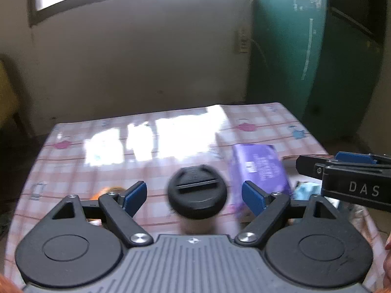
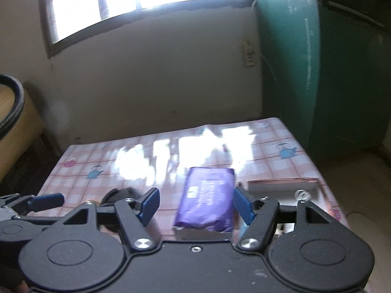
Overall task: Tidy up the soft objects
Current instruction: 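Return both grippers to the remaining items on the table, then grasp the white sock with the left gripper while the right grasps the pink cloth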
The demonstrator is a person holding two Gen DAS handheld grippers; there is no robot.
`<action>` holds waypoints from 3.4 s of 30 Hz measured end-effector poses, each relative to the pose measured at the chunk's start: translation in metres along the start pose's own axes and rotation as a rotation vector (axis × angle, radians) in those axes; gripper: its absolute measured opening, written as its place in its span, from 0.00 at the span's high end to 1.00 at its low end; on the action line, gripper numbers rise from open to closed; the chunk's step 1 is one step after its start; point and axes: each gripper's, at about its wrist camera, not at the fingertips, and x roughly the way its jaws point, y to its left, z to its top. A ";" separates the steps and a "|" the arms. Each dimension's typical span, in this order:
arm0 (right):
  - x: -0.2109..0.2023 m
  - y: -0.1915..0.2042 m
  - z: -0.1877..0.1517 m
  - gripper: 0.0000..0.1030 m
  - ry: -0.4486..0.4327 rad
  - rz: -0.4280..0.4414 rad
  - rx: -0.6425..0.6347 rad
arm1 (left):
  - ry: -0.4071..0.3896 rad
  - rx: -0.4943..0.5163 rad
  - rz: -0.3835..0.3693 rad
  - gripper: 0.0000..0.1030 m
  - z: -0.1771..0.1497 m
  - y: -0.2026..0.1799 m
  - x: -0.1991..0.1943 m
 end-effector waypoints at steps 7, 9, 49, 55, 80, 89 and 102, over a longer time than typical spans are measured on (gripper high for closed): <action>0.012 0.045 -0.006 0.23 0.023 0.057 -0.051 | 0.015 -0.050 0.048 0.14 -0.010 0.040 -0.007; 0.015 0.059 -0.009 0.23 0.028 0.074 -0.066 | 0.020 -0.066 0.056 0.14 -0.012 0.050 -0.007; 0.117 0.192 -0.085 0.23 0.250 0.271 -0.180 | 0.166 -0.327 0.199 0.10 -0.111 0.219 0.028; 0.150 0.209 -0.090 0.22 0.266 0.271 -0.161 | 0.154 -0.350 0.201 0.09 -0.114 0.232 0.032; 0.142 0.181 -0.106 0.78 0.233 0.265 -0.199 | 0.185 -0.239 0.124 0.08 -0.087 0.204 0.124; 0.131 0.175 -0.105 0.78 0.217 0.271 -0.164 | 0.145 -0.121 0.158 0.53 -0.084 0.186 0.136; 0.098 0.181 -0.087 0.78 0.153 0.328 -0.176 | 0.062 -0.221 0.141 0.62 -0.078 0.194 0.059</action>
